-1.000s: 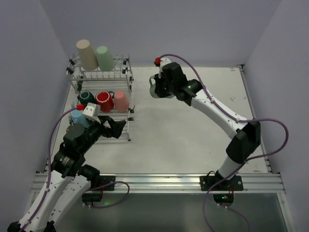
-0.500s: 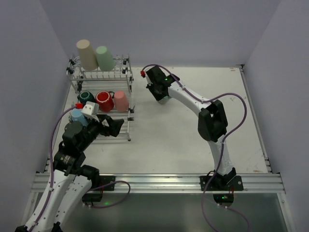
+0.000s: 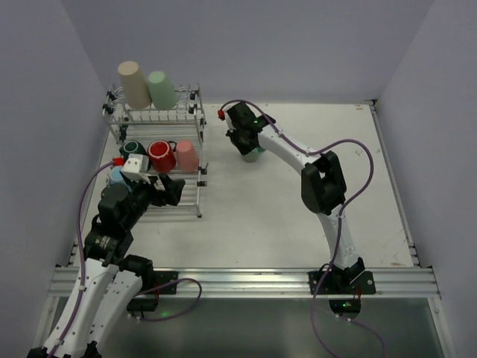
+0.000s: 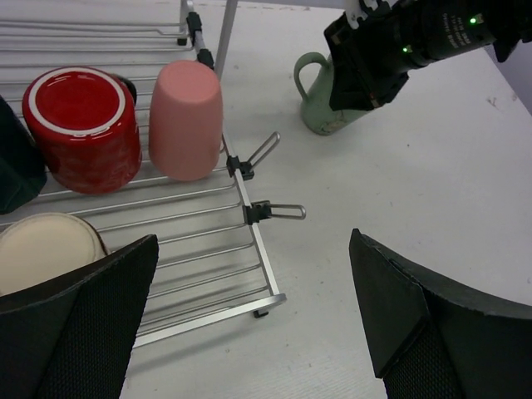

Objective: Unload the cups from the dish rack

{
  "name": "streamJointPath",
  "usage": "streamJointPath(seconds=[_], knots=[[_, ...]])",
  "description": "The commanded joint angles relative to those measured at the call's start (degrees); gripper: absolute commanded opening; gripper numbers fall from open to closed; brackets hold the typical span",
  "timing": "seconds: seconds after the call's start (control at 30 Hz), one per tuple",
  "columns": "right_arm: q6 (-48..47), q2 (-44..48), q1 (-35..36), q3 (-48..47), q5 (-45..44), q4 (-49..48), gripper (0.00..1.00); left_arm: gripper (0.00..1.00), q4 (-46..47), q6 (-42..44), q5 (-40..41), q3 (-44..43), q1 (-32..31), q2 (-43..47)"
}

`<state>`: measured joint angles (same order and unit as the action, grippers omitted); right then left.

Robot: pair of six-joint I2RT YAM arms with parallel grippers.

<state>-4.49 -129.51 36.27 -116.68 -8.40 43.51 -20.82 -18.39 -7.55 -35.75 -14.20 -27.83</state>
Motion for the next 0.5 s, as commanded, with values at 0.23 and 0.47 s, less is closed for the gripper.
streamJointPath(seconds=[0.23,0.47], knots=[[-8.08,7.77,0.03,-1.44,0.84,-2.37,0.41,1.00,-3.70,-1.64,14.57,-2.05,0.84,-0.99],[-3.26,20.58,0.03,5.14,6.89,-7.20,0.73,1.00,-7.30,-4.28,27.74,-3.63,0.84,-2.05]])
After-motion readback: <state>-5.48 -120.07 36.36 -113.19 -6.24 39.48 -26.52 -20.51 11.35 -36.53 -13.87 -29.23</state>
